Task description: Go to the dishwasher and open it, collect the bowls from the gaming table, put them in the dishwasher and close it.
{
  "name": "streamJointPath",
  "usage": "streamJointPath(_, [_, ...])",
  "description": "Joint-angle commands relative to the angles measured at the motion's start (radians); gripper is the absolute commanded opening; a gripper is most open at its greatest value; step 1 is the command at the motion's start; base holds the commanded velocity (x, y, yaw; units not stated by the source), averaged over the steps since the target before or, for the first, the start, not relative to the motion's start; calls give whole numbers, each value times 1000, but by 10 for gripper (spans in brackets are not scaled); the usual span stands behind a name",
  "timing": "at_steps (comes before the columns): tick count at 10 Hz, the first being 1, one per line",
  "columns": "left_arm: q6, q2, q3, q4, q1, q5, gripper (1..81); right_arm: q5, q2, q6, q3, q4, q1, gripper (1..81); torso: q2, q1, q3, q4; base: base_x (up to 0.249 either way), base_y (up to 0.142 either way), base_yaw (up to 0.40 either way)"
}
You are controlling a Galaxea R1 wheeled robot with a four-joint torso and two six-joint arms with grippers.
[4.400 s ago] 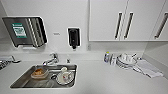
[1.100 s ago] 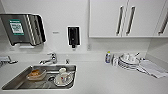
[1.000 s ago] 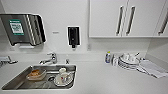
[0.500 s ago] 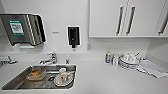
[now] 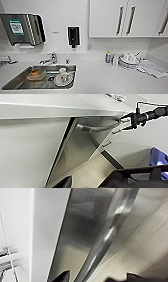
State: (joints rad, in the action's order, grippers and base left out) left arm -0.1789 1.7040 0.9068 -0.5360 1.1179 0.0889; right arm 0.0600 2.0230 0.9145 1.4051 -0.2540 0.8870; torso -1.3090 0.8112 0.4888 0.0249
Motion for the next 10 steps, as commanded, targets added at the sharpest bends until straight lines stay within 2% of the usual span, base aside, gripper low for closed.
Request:
streamJointPath(1, [7,-43,-25,-18,-72,-6,811,29,-7,17,40,-11,-108,811,0,0,0,0,0,0,0])
streamJointPath(5, [7,-41,-25,-19,-72,-8,811,93,50,135,83,-16,-139,811,0,0,0,0,0,0,0])
streamJointPath(10, [9,-41,-22,-19,-72,-8,811,133,134,205,176,-14,-135,811,0,1,0,0,0,0,0])
